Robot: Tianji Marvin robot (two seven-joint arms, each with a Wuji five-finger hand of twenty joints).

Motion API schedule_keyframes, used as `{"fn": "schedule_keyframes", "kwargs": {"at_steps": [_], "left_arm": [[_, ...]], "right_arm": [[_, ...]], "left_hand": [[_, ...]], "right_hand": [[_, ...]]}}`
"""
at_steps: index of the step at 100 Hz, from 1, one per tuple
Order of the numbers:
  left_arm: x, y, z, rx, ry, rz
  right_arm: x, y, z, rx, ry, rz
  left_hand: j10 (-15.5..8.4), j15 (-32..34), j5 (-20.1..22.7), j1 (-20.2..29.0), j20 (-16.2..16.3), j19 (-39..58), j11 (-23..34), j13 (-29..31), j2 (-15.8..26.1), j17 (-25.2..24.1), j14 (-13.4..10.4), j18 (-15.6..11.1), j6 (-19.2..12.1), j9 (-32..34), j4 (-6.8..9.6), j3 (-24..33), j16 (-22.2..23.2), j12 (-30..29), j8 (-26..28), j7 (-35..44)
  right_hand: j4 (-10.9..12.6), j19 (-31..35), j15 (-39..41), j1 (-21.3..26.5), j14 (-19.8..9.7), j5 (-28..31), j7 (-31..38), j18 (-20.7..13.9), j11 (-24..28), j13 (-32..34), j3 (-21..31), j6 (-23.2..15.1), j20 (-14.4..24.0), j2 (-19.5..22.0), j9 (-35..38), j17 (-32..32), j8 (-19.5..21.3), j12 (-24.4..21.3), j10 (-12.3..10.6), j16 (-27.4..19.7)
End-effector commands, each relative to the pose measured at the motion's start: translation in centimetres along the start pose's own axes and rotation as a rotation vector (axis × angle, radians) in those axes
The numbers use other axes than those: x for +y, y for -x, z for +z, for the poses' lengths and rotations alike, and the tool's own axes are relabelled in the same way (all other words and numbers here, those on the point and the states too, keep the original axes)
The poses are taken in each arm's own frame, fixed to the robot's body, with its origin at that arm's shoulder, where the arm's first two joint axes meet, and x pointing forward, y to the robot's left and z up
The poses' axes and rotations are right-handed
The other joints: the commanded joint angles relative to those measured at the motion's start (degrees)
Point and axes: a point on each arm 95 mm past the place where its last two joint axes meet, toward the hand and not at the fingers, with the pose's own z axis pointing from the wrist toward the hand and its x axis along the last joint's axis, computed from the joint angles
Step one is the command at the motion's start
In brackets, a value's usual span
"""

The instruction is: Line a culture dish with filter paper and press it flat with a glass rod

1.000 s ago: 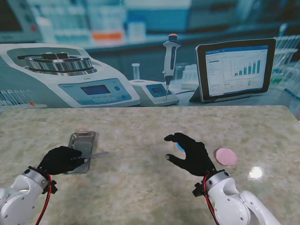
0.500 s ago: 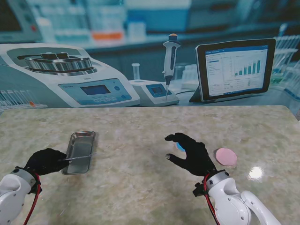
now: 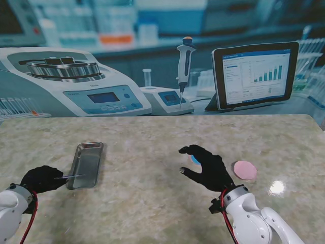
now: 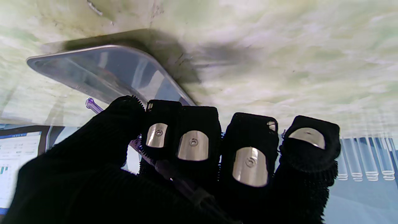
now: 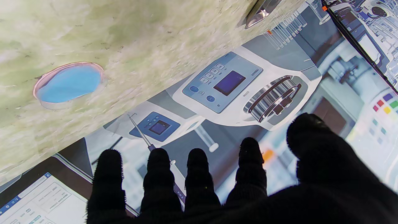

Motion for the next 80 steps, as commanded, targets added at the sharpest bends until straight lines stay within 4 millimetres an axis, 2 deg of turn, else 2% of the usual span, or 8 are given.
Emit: {"fn": "schedule_keyframes", "kwargs": {"at_steps": [1, 36, 46, 56, 58, 63, 80], "left_arm": [[0.7, 0.3, 0.0, -0.015, 0.029, 0.0], [1.6, 0.8, 0.1, -0.05, 0.067, -0.009], [1.6, 0.8, 0.1, -0.054, 0.065, -0.017], [1.6, 0.7, 0.2, -0.057, 0.064, -0.023], [1.6, 0.7, 0.2, -0.058, 0.064, -0.025], [1.7, 0.6, 0.2, -0.06, 0.064, -0.026], [2.0, 0.5, 0.4, -0.072, 0.074, -0.026]], "right_arm": [[-0.5, 0.0, -0.2, -0.008, -0.01, 0.009], [-0.6, 0.0, -0.1, -0.006, -0.015, 0.009], [-0.7, 0.0, -0.1, -0.005, -0.018, 0.01], [-0.7, 0.0, -0.1, -0.006, -0.02, 0.011], [-0.7, 0.0, -0.1, -0.006, -0.021, 0.011], [-0.7, 0.0, -0.1, -0.006, -0.02, 0.011], [-0.8, 0.0, -0.2, -0.008, -0.02, 0.013]], "left_hand": [[-3.85, 3.35, 0.93, -1.77, -0.19, 3.28, 3.31, 1.47, 0.26, 0.29, -0.76, 3.3, 1.87, 2.67, -0.44, 1.76, -0.57, 0.75, 2.11, 2.31], [-4.47, 3.27, -0.03, -2.89, -0.56, 3.27, 3.15, 1.37, 1.19, 0.39, -1.06, 2.79, 0.76, 2.19, -1.05, 0.07, -0.71, 0.6, 2.09, 2.38], [-4.84, 3.23, -0.41, -4.79, -0.75, 3.42, 3.1, 1.42, 1.74, 0.54, -1.33, 2.69, 0.14, 2.0, -1.73, -1.42, -0.85, 0.46, 2.11, 2.38], [-5.21, 3.28, -0.53, -7.32, -1.08, 3.64, 3.12, 1.44, 2.93, 0.67, -1.67, 2.49, -0.42, 1.89, -2.97, -3.43, -1.05, 0.24, 2.15, 2.43], [-5.2, 3.31, -0.53, -7.1, -1.24, 3.67, 3.15, 1.43, 3.49, 0.66, -1.65, 2.55, -0.42, 1.85, -3.76, -4.7, -1.14, 0.14, 2.16, 2.43], [-5.19, 3.34, -0.6, -6.94, -1.38, 3.73, 3.16, 1.42, 4.44, 0.64, -1.64, 2.56, -0.49, 1.74, -4.32, -6.66, -1.22, 0.07, 2.16, 2.35], [-5.34, 3.22, -1.18, -6.99, -1.5, 3.74, 3.09, 1.16, 5.7, 0.56, -1.75, 2.52, -0.97, 1.18, -4.35, -9.08, -1.24, -0.05, 2.08, 2.21]], "right_hand": [[0.52, 0.18, -1.78, -1.09, -1.61, -1.87, -1.05, -1.43, -0.96, -1.5, -0.52, -1.11, -0.12, 2.3, -1.33, -0.8, 0.64, -0.08, -2.07, -0.47], [0.55, 0.46, -1.7, -1.03, -1.58, -1.93, -1.09, -1.44, -1.0, -1.44, -0.54, -1.09, 0.05, 2.38, -1.35, -0.69, 0.79, -0.1, -2.06, -0.42], [0.55, 0.57, -1.65, -1.1, -1.51, -1.91, -1.09, -1.41, -0.99, -1.37, -0.59, -1.07, 0.12, 2.36, -1.34, -0.61, 0.82, -0.1, -2.05, -0.4], [0.58, 0.62, -1.62, -1.02, -1.51, -1.9, -1.11, -1.39, -0.96, -1.41, -0.54, -1.06, 0.17, 2.42, -1.35, -0.65, 0.84, -0.09, -2.1, -0.38], [0.58, 0.64, -1.61, -1.03, -1.51, -1.96, -1.13, -1.41, -0.97, -1.4, -0.54, -1.12, 0.18, 2.45, -1.36, -0.64, 0.84, -0.09, -2.15, -0.37], [0.58, 0.69, -1.56, -1.01, -1.48, -1.85, -1.09, -1.41, -0.97, -1.35, -0.56, -1.05, 0.21, 2.4, -1.34, -0.62, 0.87, -0.09, -2.1, -0.34], [0.65, 0.72, -1.52, -0.95, -1.5, -1.87, -1.11, -1.41, -1.0, -1.36, -0.53, -1.04, 0.25, 2.48, -1.34, -0.64, 0.89, -0.11, -2.16, -0.32]]}}
